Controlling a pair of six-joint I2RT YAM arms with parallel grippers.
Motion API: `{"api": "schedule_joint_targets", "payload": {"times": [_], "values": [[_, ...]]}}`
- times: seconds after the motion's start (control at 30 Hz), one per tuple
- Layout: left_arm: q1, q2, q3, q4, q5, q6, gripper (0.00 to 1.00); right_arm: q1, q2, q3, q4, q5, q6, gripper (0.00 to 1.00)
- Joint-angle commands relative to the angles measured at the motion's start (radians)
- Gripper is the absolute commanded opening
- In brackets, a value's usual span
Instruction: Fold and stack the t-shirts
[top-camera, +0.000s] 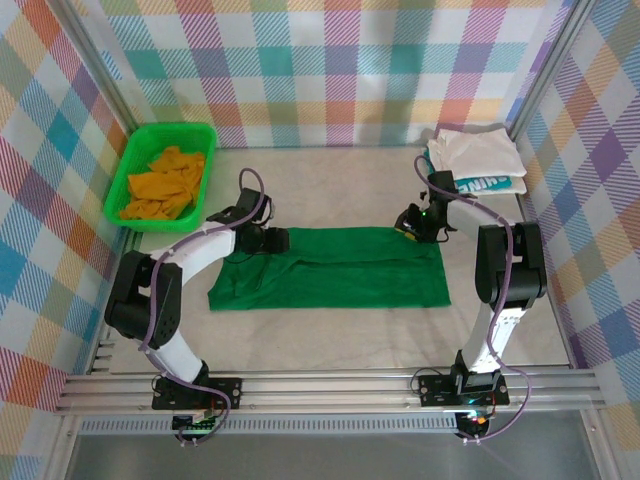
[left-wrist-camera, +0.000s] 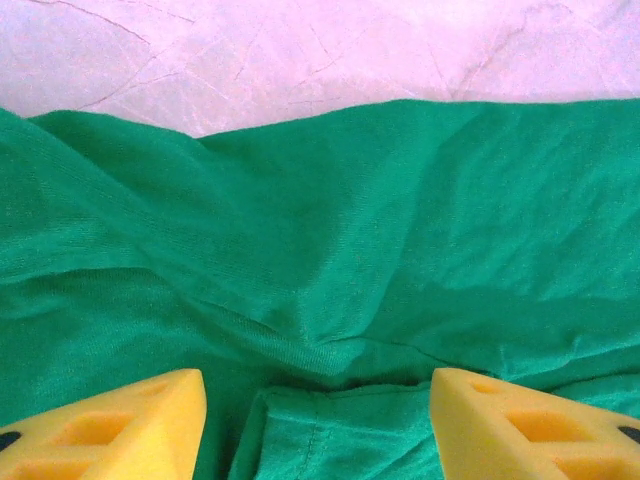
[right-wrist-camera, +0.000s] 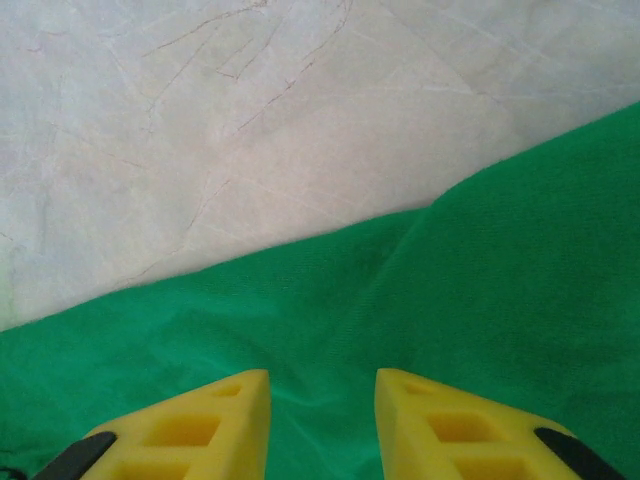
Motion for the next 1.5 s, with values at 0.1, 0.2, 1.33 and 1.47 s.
{"api": "schedule_joint_targets", "payload": {"times": [0.1,0.2,1.33,1.47], "values": [[0.010,0.035,-0.032,-0.017,-0.079,-0.057,0.63,0.006,-0.018,-0.004,0.004,-0.002,-0.003,0.34],[0.017,0.054,-0.032,-0.005,-0.079,-0.062,0.65,0.006,-0.016,-0.003,0.001,-0.002,-0.005,0.34],[-0.055,-0.108,-0.061,-0.063,-0.080,-0.071,0.00,0.006,-0.001,0.011,-0.014,0.011,-0.014,0.35],[-0.064,-0.087,-0.029,-0.131,-0.073,-0.025,0.00,0.006,0.008,0.012,-0.016,0.002,-0.012,0.35]]}}
